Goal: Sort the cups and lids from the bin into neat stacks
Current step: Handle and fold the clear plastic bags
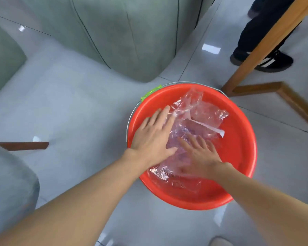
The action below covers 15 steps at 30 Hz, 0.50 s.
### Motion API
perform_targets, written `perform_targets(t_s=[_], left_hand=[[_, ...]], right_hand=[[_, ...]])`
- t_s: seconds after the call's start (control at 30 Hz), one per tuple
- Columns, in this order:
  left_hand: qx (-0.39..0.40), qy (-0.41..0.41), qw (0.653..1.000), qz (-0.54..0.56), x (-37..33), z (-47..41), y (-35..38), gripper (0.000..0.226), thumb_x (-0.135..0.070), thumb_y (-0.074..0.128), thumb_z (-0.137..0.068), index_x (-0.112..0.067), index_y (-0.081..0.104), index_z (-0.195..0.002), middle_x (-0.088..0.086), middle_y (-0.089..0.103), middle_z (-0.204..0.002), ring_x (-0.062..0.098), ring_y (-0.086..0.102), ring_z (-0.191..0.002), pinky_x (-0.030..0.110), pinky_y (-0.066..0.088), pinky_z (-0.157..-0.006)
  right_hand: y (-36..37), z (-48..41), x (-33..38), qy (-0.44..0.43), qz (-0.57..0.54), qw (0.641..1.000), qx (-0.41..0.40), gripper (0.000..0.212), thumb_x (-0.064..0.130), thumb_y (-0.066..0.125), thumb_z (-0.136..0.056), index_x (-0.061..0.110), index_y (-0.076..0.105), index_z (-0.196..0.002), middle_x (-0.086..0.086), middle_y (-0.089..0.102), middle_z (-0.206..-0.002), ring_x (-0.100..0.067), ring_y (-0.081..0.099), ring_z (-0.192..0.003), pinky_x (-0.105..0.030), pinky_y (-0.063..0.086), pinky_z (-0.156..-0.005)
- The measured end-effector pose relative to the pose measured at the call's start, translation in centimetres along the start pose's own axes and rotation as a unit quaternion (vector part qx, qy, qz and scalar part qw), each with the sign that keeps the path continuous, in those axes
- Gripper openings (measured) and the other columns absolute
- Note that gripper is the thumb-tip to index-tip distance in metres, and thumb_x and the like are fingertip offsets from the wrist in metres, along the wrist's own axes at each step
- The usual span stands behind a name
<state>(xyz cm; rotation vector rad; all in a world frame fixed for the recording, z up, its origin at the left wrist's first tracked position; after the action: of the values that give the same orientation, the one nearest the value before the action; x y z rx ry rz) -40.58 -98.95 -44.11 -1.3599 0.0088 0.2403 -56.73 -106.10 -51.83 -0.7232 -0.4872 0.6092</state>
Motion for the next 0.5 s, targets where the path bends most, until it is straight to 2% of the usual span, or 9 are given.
perform_targets(t_s=[0.07, 0.17, 0.23, 0.3, 0.37, 0.43, 0.5], left_hand=[[0.097, -0.031, 0.994, 0.025, 0.2, -1.5, 1.7, 0.104, -0.062, 0.061, -0.085, -0.015, 0.003, -0.159, 0.002, -0.002, -0.168, 0.020, 0.007, -0.154, 0.041, 0.017, -0.122], [0.168, -0.049, 0.984, 0.040, 0.5, -3.6, 5.3, 0.114, -0.072, 0.059, -0.080, -0.014, 0.001, -0.159, 0.000, -0.001, -0.168, 0.019, 0.005, -0.154, 0.046, 0.018, -0.122], [0.212, -0.061, 0.975, 0.036, 0.4, -4.4, 7.7, 0.119, -0.075, 0.060, -0.076, -0.014, -0.001, -0.159, 0.000, -0.005, -0.168, 0.020, 0.000, -0.154, 0.050, 0.016, -0.122], [0.240, -0.074, 0.968, 0.023, 0.4, -4.5, 9.6, 0.120, -0.077, 0.061, -0.076, -0.016, -0.001, -0.159, 0.000, -0.009, -0.167, 0.022, -0.003, -0.154, 0.051, 0.015, -0.122], [0.262, -0.100, 0.959, 0.034, 0.3, -3.9, 10.0, 0.119, -0.077, 0.061, -0.076, -0.022, -0.004, -0.159, 0.001, -0.016, -0.166, 0.025, -0.004, -0.154, 0.051, 0.014, -0.121], [0.278, -0.120, 0.951, 0.057, 0.2, -2.9, 8.6, 0.114, -0.074, 0.061, -0.078, -0.029, -0.006, -0.159, 0.003, -0.019, -0.165, 0.028, -0.005, -0.154, 0.051, 0.014, -0.121], [0.267, -0.140, 0.950, 0.086, -0.1, -1.6, 5.3, 0.109, -0.071, 0.062, -0.080, -0.035, -0.005, -0.158, 0.009, -0.016, -0.166, 0.031, -0.003, -0.154, 0.051, 0.014, -0.121]], right_hand=[[0.4, 0.0, -0.7, 0.006, -0.022, 0.999, 0.023, 0.110, 0.075, 0.055, -0.072, 0.042, -0.019, -0.147, 0.002, -0.022, -0.159, -0.030, -0.015, -0.147, -0.057, 0.001, -0.117], [1.8, -0.9, -2.0, 0.025, -0.104, 0.993, 0.057, 0.108, 0.063, 0.062, -0.078, 0.045, -0.018, -0.146, 0.003, -0.020, -0.160, -0.033, 0.000, -0.148, -0.053, 0.010, -0.117], [3.1, -2.2, -2.3, 0.025, -0.118, 0.990, 0.078, 0.107, 0.063, 0.061, -0.080, 0.041, -0.020, -0.147, 0.003, -0.021, -0.159, -0.033, 0.000, -0.148, -0.053, 0.010, -0.118], [3.9, -3.2, -2.3, 0.022, -0.100, 0.990, 0.096, 0.116, 0.076, 0.059, -0.071, 0.039, -0.020, -0.147, 0.002, -0.018, -0.160, -0.036, -0.005, -0.147, -0.055, 0.007, -0.118], [3.6, -3.3, -2.1, 0.023, -0.097, 0.990, 0.096, 0.117, 0.082, 0.056, -0.067, 0.039, -0.018, -0.148, 0.001, -0.010, -0.162, -0.036, -0.002, -0.147, -0.056, 0.009, -0.117], [2.3, -1.8, -1.5, 0.026, -0.095, 0.992, 0.077, 0.111, 0.079, 0.054, -0.070, 0.040, -0.014, -0.148, 0.000, 0.002, -0.162, -0.037, 0.009, -0.146, -0.059, 0.018, -0.114], [0.0, 0.8, -0.5, 0.022, -0.080, 0.995, 0.050, 0.101, 0.069, 0.057, -0.077, 0.037, -0.006, -0.149, -0.005, 0.020, -0.157, -0.035, 0.026, -0.142, -0.054, 0.024, -0.112]])
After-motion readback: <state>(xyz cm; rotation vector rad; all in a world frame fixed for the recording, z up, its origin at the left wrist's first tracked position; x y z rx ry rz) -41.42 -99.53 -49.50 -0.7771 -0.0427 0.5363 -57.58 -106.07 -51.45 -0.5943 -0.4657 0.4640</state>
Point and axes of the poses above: each hand's wrist, its own z-axis away from the middle knuckle, its own y-axis out of the palm, x = y × z, the point moved 1 cm from there along -z, towards the middle knuckle
